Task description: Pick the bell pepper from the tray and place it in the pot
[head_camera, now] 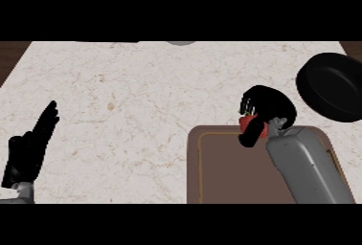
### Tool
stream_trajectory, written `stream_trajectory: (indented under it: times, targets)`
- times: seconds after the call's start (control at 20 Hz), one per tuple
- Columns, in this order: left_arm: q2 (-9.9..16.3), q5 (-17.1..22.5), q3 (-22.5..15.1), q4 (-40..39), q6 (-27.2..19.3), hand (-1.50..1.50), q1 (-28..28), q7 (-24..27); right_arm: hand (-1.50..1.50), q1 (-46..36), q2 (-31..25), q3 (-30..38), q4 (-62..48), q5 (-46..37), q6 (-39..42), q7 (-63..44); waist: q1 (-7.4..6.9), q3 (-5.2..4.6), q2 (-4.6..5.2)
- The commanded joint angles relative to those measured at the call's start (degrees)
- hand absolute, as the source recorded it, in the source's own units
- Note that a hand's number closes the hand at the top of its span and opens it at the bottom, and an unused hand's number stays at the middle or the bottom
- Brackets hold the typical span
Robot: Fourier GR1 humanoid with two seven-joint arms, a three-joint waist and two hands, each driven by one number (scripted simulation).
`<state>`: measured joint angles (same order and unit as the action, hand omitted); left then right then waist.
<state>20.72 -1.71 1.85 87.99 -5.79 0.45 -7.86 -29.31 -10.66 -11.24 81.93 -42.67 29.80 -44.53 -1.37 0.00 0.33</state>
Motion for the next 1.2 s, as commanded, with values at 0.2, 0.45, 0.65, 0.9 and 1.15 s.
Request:
stream_trajectory:
  times: [0.2,0.45,0.65,0.9,1.15]
  targets:
    - [-0.7,-0.4,0.4,2.0,-0.1,0.00,1.8,-0.7,1.50,-11.3,-2.7,-0.6,-3.2,-10.9,-7.1,-2.3,0.52,-0.01,-0.41]
    - [-1.1,-0.8,0.6,1.0,-0.4,0.00,1.5,-0.4,1.50,-16.1,-6.6,-1.6,4.1,-19.3,-11.6,-6.8,1.35,-0.04,-0.73]
    - [-0.1,-1.4,1.7,-2.3,0.4,0.00,-1.7,-0.1,1.50,-19.2,-7.1,2.3,4.0,-20.4,-14.5,-7.1,1.35,-0.02,-0.33]
    - [-3.1,-2.6,-0.2,-2.2,-0.2,0.00,0.6,1.7,1.50,-18.9,-8.9,10.1,2.8,-17.9,-21.3,-3.0,1.12,0.00,-0.23]
    - [-0.9,-0.3,3.6,-0.4,2.5,0.00,1.6,1.2,1.50,-17.8,-13.1,15.7,1.6,-14.6,-22.4,3.8,1.08,0.00,-0.34]
